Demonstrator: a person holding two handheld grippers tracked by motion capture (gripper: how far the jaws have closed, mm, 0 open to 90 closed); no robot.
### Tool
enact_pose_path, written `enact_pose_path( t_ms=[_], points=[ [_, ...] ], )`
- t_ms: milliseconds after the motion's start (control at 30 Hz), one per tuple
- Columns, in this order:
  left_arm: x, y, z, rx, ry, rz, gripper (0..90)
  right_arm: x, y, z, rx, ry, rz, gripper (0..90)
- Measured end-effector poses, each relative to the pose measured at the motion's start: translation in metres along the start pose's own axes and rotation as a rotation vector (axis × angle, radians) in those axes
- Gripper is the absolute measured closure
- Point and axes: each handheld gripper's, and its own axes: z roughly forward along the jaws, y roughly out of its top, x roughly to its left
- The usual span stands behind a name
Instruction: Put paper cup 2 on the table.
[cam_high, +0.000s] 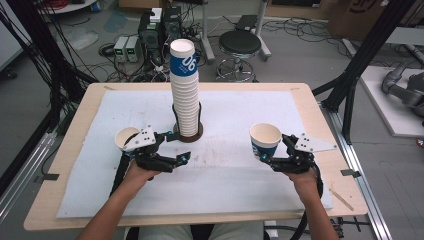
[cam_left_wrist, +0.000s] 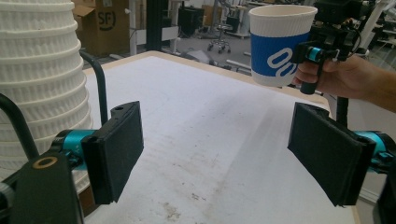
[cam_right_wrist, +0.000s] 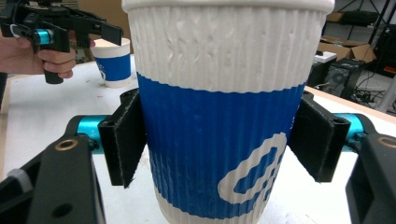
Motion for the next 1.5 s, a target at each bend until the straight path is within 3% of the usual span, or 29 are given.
enact_pose_path(
  t_ms=[233, 400, 633, 1000, 1200, 1333, 1500],
  points=[
    [0.000, -0.006, -0.001, 0.012, -0.001, 0.003, 18.1, -0.004, -0.001, 0.005, 0.012, -0.023, 0.014, 26.9],
    [-0.001, -0.008, -0.002, 0.016, -0.004, 0.008, 18.0, -0.015, -0.002, 0.012, 0.018, -0.067, 0.025, 26.8],
    [-0.002, -0.015, -0.001, 0.020, -0.005, -0.001, 18.0, -0.034, -0.012, 0.028, 0.076, -0.145, 0.053, 26.8],
    [-0.006, -0.019, 0.004, 0.035, -0.012, 0.003, 18.3, -0.051, -0.030, 0.046, 0.161, -0.228, 0.129, 26.7],
    [-0.006, -0.020, 0.005, 0.039, -0.015, 0.001, 18.4, -0.054, -0.036, 0.051, 0.229, -0.247, 0.139, 26.2],
    [-0.006, -0.020, 0.006, 0.040, -0.014, 0.002, 18.5, -0.054, -0.039, 0.050, 0.280, -0.235, 0.143, 25.5],
    [-0.006, -0.021, 0.005, 0.038, -0.016, 0.002, 18.6, -0.053, -0.038, 0.045, 0.305, -0.219, 0.134, 25.5]
  ],
)
